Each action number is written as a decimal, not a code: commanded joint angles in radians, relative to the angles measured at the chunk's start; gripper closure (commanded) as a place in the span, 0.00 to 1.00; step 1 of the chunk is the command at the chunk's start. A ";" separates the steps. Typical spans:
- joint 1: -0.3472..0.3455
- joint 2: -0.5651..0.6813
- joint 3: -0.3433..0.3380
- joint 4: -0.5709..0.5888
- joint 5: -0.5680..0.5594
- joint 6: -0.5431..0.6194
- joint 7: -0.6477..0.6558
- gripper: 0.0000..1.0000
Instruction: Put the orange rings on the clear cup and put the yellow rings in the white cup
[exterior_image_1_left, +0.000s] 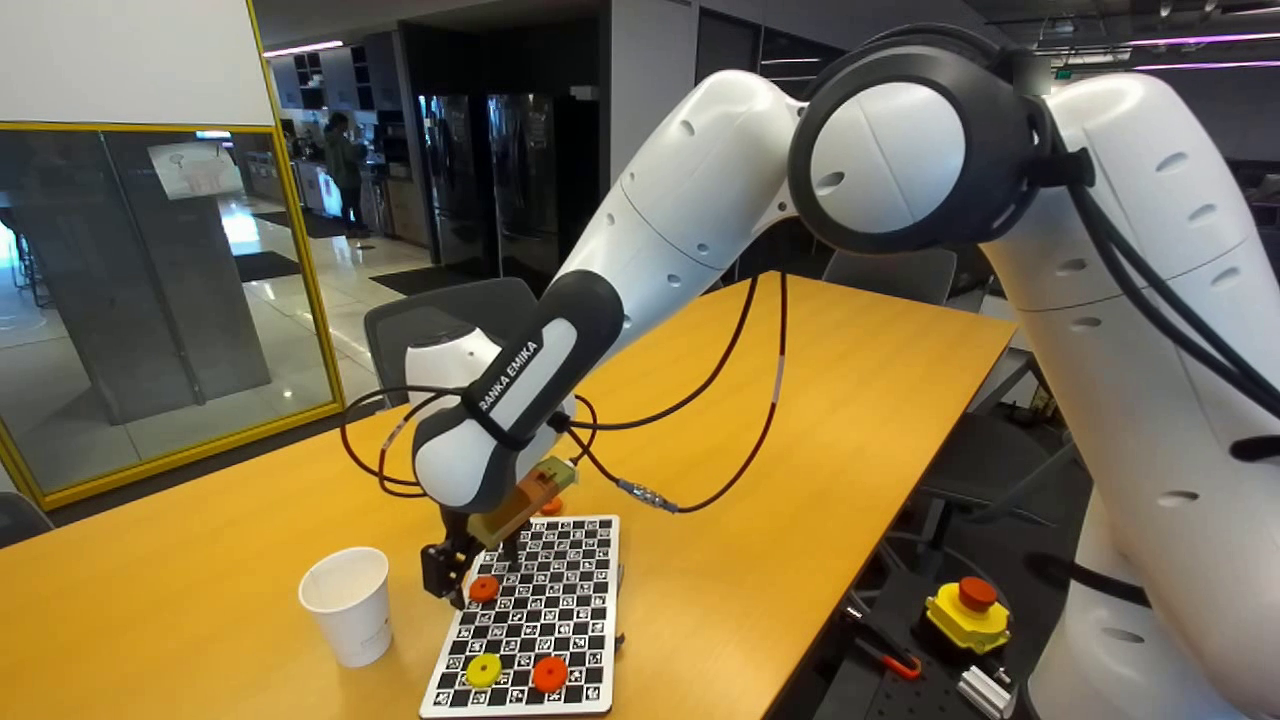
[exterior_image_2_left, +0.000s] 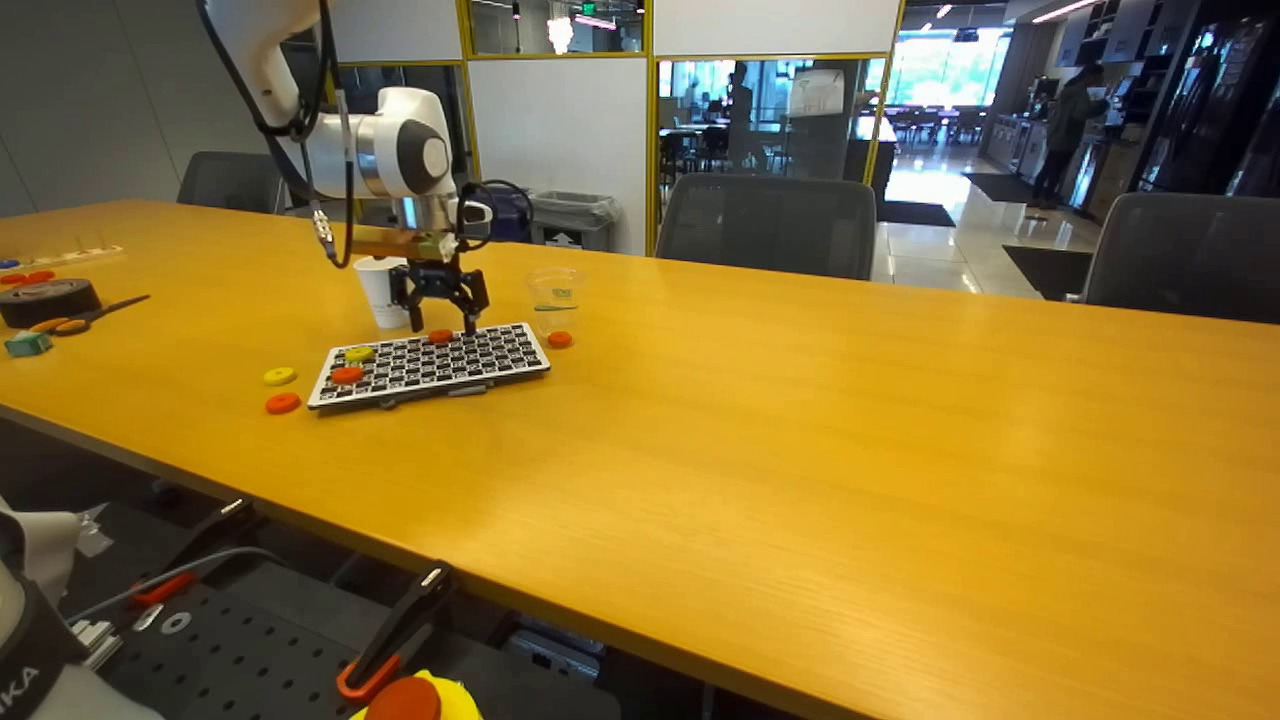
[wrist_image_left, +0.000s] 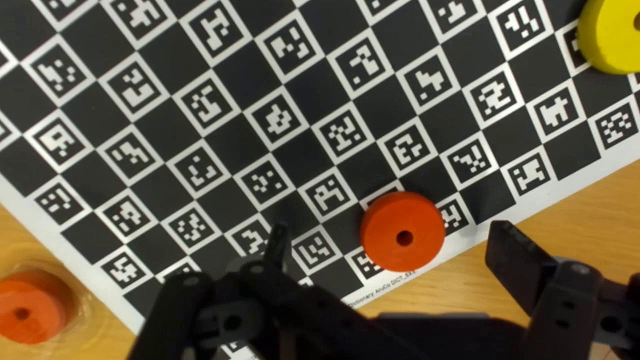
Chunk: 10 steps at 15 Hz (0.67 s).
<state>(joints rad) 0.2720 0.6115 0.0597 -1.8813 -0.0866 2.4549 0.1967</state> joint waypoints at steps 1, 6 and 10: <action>0.010 0.020 -0.013 0.026 -0.019 0.024 0.018 0.26; 0.012 0.024 -0.016 0.036 -0.023 0.022 0.022 0.64; 0.015 0.008 -0.016 0.035 -0.019 0.005 0.033 0.77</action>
<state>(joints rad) 0.2732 0.6193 0.0512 -1.8598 -0.0949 2.4632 0.1995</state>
